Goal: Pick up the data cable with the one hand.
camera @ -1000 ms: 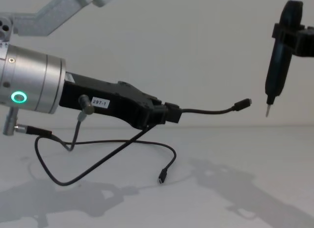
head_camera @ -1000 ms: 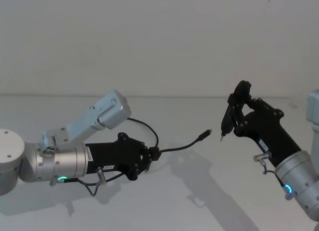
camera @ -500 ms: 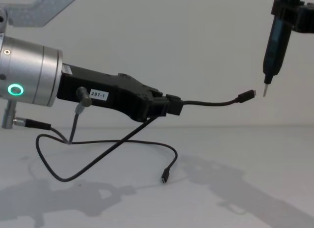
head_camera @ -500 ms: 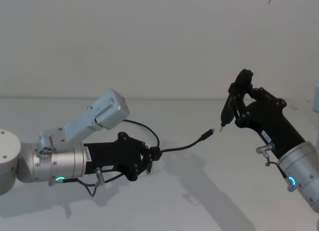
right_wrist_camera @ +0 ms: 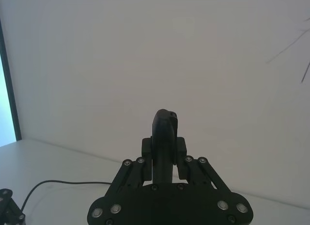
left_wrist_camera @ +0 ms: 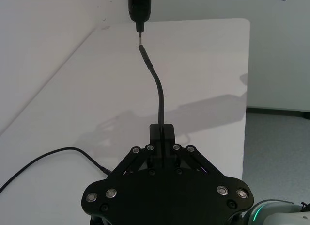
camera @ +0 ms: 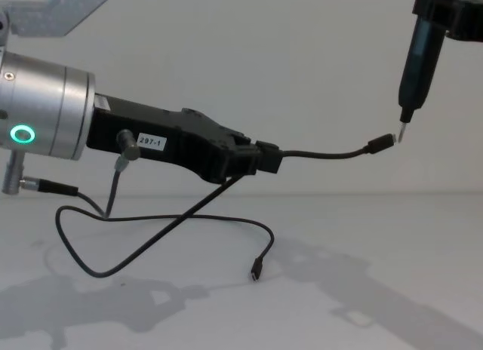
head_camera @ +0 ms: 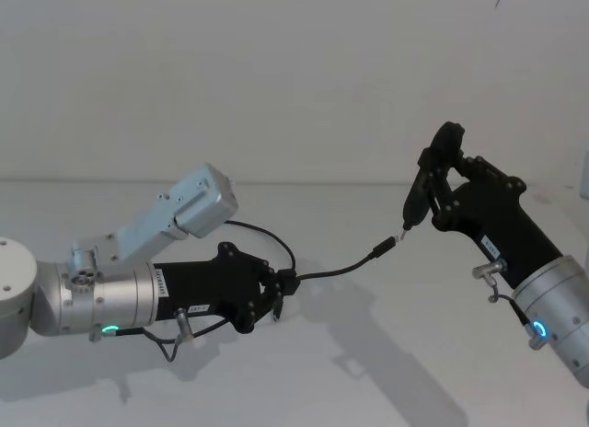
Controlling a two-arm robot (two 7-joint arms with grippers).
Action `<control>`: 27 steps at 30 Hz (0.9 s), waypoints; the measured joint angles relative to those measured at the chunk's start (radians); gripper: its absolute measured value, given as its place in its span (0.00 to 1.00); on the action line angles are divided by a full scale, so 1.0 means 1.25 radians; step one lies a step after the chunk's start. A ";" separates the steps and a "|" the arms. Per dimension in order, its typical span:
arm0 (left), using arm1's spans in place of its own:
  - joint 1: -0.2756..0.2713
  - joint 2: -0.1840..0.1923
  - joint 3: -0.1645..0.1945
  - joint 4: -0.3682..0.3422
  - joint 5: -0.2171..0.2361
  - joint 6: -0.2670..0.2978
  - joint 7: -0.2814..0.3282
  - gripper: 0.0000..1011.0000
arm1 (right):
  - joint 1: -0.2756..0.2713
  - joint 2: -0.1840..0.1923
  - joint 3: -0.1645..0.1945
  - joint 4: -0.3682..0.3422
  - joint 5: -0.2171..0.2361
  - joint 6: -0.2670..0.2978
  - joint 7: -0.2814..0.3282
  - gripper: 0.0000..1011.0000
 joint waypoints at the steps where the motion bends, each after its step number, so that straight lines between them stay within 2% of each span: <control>1: 0.000 0.000 0.000 0.000 0.000 0.000 0.000 0.03 | 0.000 0.000 0.000 0.000 0.001 0.001 0.001 0.28; 27: 0.000 0.001 0.000 -0.001 -0.001 -0.002 -0.001 0.03 | -0.001 0.006 -0.005 -0.008 0.025 0.010 0.007 0.28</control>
